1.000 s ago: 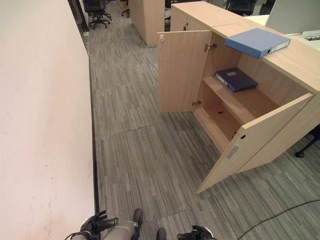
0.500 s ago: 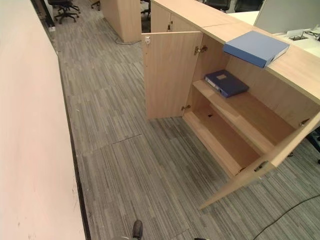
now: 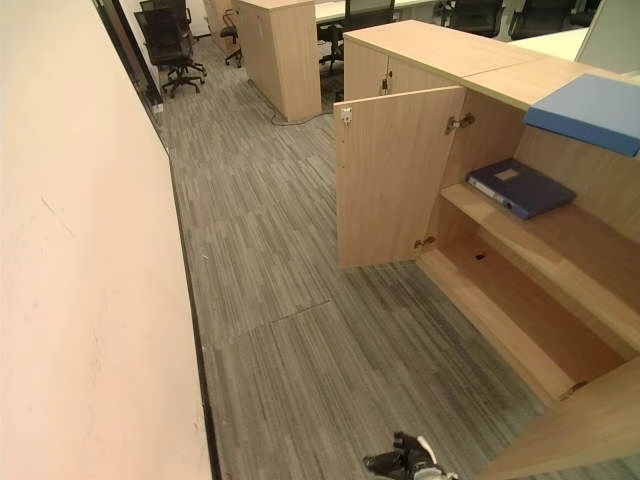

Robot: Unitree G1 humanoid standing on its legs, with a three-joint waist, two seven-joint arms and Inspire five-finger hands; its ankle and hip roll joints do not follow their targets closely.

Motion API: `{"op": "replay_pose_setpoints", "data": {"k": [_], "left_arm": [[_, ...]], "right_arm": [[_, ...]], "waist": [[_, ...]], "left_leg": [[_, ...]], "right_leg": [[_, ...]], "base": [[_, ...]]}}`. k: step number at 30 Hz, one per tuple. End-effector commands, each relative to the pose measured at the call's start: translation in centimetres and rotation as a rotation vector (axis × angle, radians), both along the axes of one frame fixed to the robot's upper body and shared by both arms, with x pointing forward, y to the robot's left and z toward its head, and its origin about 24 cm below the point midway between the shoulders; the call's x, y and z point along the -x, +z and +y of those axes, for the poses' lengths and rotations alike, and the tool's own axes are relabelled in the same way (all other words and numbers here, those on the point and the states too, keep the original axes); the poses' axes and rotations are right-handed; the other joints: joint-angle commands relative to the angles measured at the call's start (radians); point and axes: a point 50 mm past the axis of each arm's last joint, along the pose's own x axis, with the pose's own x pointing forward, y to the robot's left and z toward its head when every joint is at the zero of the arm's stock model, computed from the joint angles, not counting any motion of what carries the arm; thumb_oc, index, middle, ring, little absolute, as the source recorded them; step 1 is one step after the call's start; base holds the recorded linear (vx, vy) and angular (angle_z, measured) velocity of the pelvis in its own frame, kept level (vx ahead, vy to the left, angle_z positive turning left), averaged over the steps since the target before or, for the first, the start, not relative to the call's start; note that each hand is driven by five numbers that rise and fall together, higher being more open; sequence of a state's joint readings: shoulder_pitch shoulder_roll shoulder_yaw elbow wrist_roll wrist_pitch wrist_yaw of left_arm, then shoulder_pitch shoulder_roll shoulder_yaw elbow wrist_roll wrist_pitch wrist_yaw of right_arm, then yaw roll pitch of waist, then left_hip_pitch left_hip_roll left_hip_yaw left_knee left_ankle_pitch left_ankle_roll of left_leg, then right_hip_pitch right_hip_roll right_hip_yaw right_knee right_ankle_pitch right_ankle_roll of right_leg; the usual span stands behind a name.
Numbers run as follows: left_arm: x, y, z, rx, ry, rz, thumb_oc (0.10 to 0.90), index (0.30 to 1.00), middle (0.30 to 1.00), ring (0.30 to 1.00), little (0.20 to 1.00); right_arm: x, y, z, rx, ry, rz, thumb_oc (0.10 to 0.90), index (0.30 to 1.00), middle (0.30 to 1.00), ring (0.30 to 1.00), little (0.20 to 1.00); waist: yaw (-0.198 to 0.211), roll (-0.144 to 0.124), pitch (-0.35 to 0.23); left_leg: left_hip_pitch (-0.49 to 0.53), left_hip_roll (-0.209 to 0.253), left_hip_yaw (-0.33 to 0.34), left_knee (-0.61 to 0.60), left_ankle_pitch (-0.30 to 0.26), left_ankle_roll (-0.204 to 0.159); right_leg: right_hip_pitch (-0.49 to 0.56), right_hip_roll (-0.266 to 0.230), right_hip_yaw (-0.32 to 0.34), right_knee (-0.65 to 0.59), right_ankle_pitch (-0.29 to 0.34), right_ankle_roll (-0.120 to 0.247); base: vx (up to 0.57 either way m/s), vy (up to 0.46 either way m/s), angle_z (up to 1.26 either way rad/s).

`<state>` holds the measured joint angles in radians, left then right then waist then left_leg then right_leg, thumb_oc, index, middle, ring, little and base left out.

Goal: Put the empty folder in the office cabinet

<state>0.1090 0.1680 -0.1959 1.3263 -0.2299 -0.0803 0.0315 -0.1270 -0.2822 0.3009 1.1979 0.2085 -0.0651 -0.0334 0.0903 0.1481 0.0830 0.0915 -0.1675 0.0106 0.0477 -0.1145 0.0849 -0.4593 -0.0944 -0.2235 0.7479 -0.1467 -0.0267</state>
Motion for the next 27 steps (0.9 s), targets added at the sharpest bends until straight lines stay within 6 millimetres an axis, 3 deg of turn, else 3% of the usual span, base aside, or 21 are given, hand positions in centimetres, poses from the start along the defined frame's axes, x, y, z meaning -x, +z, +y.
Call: {"op": "replay_pose_setpoints", "data": {"k": [1,3,4,6,8,10,12,15,20,22,27], "left_arm": [[-0.9,0.4,1.6,-0.031,0.01,-0.046,0.8,0.9,0.9,0.9,0.9],[-1.0,0.4,1.6,-0.037,0.02,-0.048,0.8,0.9,0.9,0.9,0.9],[-1.1,0.4,1.6,-0.037,0.027,-0.052,0.8,0.9,0.9,0.9,0.9],[-1.0,0.4,1.6,-0.037,0.034,-0.052,0.8,0.9,0.9,0.9,0.9],[-0.5,0.3,1.7,-0.04,0.031,-0.024,0.8,0.9,0.9,0.9,0.9],[0.2,0.2,1.5,-0.038,0.032,-0.002,0.8,0.9,0.9,0.9,0.9],[0.3,0.1,1.2,-0.027,0.046,0.001,0.8,0.9,0.9,0.9,0.9],[-0.2,0.2,1.1,-0.028,0.05,-0.012,0.8,0.9,0.9,0.9,0.9],[-2.2,0.4,1.0,-0.031,0.037,-0.072,0.8,0.9,0.9,0.9,0.9],[-3.2,0.5,0.6,-0.026,0.008,-0.103,0.8,0.9,0.9,0.9,0.9],[-4.1,0.6,0.6,-0.032,-0.028,-0.127,0.8,0.9,0.9,0.9,0.9]], "right_arm": [[0.7,-0.6,1.5,-0.047,-0.019,0.017,0.8,0.9,0.9,0.9,0.9],[0.5,-0.5,1.4,-0.052,-0.032,0.008,0.8,0.9,0.9,0.9,0.9],[0.6,-0.5,1.3,-0.051,-0.037,0.011,0.8,0.9,0.9,0.9,0.9],[0.7,-0.6,1.2,-0.05,-0.039,0.017,0.8,0.9,0.9,0.9,0.9],[2.3,-1.1,1.0,-0.05,-0.055,0.064,0.8,0.9,0.9,0.9,0.9],[3.0,-1.3,1.0,-0.048,-0.052,0.088,0.8,0.9,0.9,0.9,0.9],[4.6,-1.8,0.8,-0.047,-0.052,0.141,0.8,0.9,0.9,0.9,0.9],[5.9,-2.1,0.5,-0.041,-0.063,0.186,0.8,0.9,0.9,0.9,0.9],[6.1,-2.1,0.2,-0.047,-0.113,0.176,0.8,0.9,0.9,0.9,0.9],[6.0,-1.9,-0.4,-0.043,-0.159,0.159,0.8,0.9,0.9,0.9,0.9],[6.2,-1.9,-0.6,-0.039,-0.183,0.156,0.8,0.9,0.9,0.9,0.9]], "waist": [[-0.011,-0.074,0.067],[-0.023,-0.086,0.076],[-0.03,-0.101,0.083],[-0.031,-0.109,0.085],[-0.024,-0.137,0.071],[-0.024,-0.146,0.057],[-0.029,-0.15,0.043],[-0.039,-0.153,0.041],[-0.046,-0.165,0.049],[-0.055,-0.168,0.033],[-0.066,-0.164,0.014]], "left_leg": [[-0.079,0.037,-0.034,-0.044,0.12,0.021],[-0.045,0.036,-0.043,-0.057,0.11,0.007],[-0.013,0.033,-0.052,-0.066,0.095,-0.004],[0.003,0.031,-0.055,-0.065,0.081,-0.007],[0.046,0.023,-0.075,-0.067,0.039,-0.015],[0.068,0.031,-0.077,-0.081,0.027,-0.019],[0.101,0.069,-0.094,-0.094,0.011,-0.03],[0.1,0.111,-0.107,-0.075,-0.005,-0.049],[0.078,0.142,-0.12,-0.021,0.004,-0.074],[0.095,0.173,-0.112,-0.039,0.022,-0.091],[0.107,0.201,-0.097,-0.092,0.072,-0.108]], "right_leg": [[0.24,-0.064,0.036,-0.359,0.198,0.084],[0.231,-0.048,0.06,-0.562,0.257,0.113],[0.227,-0.039,0.084,-0.706,0.318,0.136],[0.227,-0.037,0.088,-0.75,0.34,0.146],[0.265,-0.047,0.054,-0.829,0.37,0.158],[0.279,-0.046,0.055,-0.822,0.378,0.155],[0.274,-0.028,0.073,-0.775,0.372,0.141],[0.248,0.008,0.088,-0.716,0.318,0.117],[0.251,0.033,0.07,-0.67,0.27,0.095],[0.267,0.062,0.057,-0.677,0.248,0.088],[0.271,0.075,0.044,-0.683,0.236,0.08]], "base": [[0.13,-0.074,0.37],[0.22,-0.111,1.03],[0.31,-0.154,0.43],[0.26,-0.129,-0.33],[0.3,-0.152,-0.23],[0.28,-0.121,-0.33],[0.47,-0.246,0.08],[0.31,-0.23,-0.02],[0.17,-0.174,0.11],[0.24,-0.204,0.29],[0.11,-0.07,-0.01]]}}
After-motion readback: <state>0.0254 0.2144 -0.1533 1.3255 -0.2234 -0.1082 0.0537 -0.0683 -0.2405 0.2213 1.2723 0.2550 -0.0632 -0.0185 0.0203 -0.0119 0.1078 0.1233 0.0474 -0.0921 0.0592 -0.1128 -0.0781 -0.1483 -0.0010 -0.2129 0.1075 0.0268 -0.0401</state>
